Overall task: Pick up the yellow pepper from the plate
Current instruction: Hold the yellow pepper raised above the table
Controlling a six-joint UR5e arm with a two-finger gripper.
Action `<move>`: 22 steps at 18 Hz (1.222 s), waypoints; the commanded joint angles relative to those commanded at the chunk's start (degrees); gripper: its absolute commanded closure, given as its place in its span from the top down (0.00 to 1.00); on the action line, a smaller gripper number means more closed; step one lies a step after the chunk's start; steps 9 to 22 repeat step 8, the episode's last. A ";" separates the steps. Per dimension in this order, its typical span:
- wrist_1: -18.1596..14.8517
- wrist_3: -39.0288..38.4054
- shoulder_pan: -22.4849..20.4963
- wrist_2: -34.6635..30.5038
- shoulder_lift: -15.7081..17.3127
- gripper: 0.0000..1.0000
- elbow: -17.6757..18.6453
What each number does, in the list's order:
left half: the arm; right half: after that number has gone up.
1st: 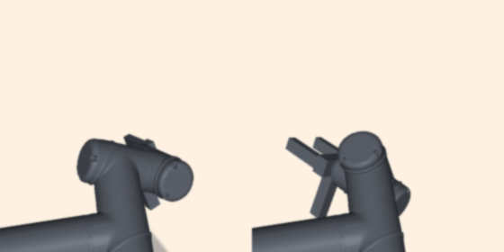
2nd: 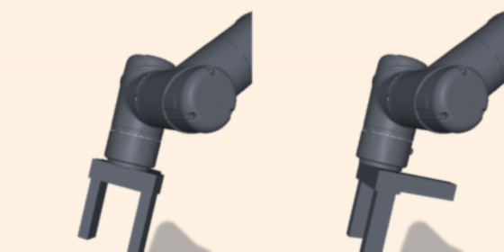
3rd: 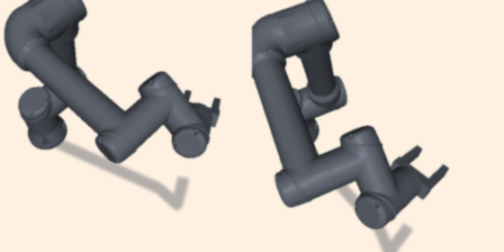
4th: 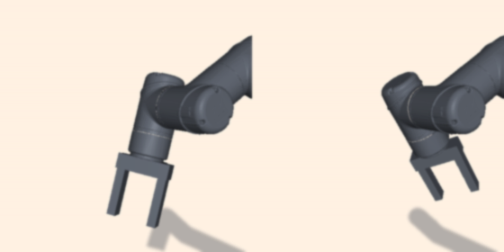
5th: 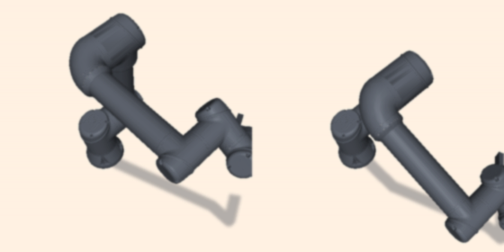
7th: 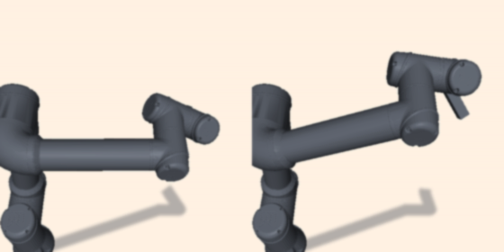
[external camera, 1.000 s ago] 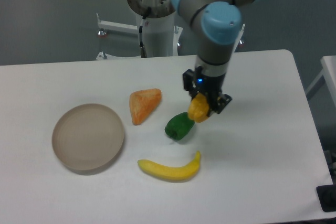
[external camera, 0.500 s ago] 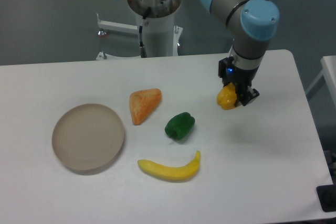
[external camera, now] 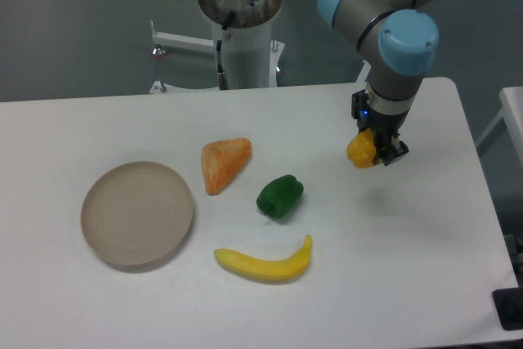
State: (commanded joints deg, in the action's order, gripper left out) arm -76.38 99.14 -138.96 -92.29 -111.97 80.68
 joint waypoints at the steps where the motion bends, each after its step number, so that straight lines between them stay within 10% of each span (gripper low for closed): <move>1: 0.00 -0.09 0.00 0.00 -0.18 0.06 -0.09; 22: 0.00 -0.44 0.09 0.18 -0.18 0.06 -0.09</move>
